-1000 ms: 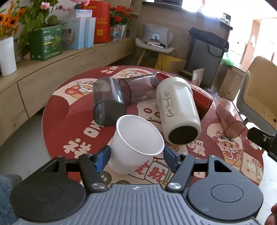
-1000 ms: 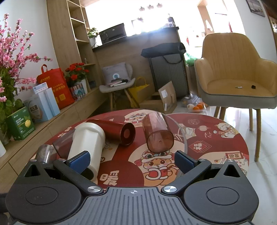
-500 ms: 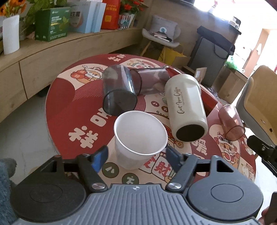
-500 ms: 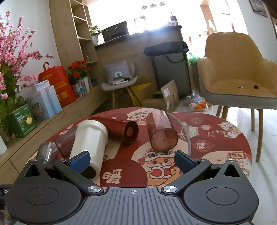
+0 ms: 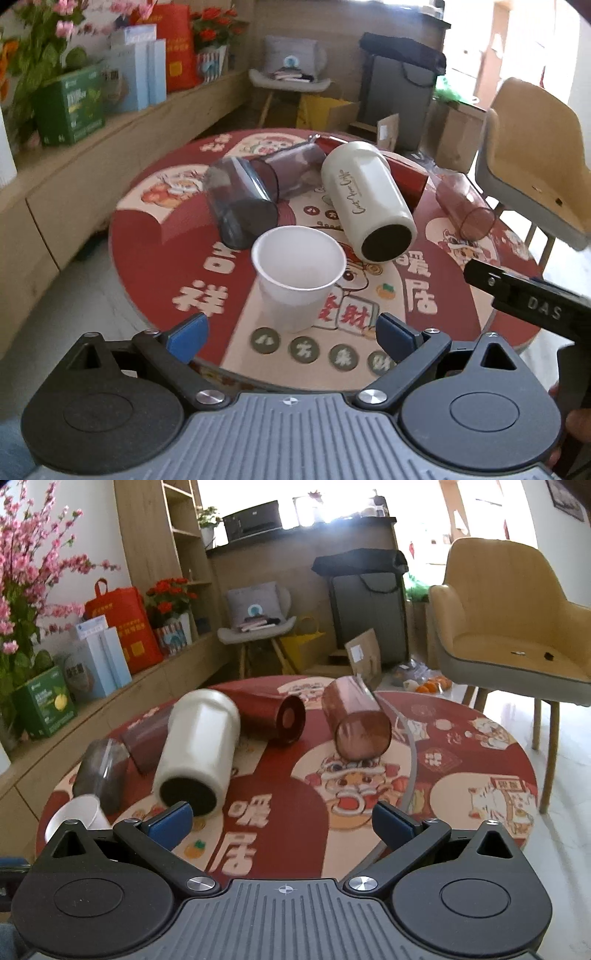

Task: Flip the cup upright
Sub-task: 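Lower the upright cup onto the table, open the left tool and withdraw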

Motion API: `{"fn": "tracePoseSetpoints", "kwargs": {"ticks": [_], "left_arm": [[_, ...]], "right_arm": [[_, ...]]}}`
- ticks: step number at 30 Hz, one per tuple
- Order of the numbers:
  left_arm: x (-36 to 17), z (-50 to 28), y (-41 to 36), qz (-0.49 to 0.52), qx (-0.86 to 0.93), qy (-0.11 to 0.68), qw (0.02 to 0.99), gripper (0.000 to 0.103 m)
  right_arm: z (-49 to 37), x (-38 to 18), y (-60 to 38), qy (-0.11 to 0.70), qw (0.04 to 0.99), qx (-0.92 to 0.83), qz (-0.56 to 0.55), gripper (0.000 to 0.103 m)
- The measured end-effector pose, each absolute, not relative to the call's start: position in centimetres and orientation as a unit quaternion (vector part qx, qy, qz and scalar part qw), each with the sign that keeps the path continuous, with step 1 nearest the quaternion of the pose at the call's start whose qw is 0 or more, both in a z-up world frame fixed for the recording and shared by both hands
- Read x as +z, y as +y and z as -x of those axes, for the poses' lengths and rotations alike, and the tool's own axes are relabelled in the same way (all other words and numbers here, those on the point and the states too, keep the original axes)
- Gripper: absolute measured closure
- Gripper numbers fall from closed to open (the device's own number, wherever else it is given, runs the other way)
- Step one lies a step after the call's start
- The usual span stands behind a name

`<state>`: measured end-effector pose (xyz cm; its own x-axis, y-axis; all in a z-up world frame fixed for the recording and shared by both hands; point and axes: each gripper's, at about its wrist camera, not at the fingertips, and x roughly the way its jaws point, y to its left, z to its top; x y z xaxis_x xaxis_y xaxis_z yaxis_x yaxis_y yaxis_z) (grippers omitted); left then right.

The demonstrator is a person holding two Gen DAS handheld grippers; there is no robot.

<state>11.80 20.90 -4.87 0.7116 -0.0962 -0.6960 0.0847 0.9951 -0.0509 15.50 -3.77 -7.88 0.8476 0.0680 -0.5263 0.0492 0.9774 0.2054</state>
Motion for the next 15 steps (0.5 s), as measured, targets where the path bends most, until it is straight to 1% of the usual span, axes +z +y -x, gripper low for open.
{"fn": "tracePoseSetpoints", "kwargs": {"ticks": [8, 15], "left_arm": [[-3.3, -9.0, 25.2, 0.029, -0.032, 0.369, 0.928, 0.005], [-1.8, -6.8, 27.5, 0.009, -0.008, 0.368, 0.93, 0.005]], "right_arm": [[-12.0, -5.9, -0.3, 0.289, 0.954, 0.02, -0.08, 0.0], [-7.7, -4.4, 0.7, 0.303, 0.95, 0.01, -0.072, 0.0]]}}
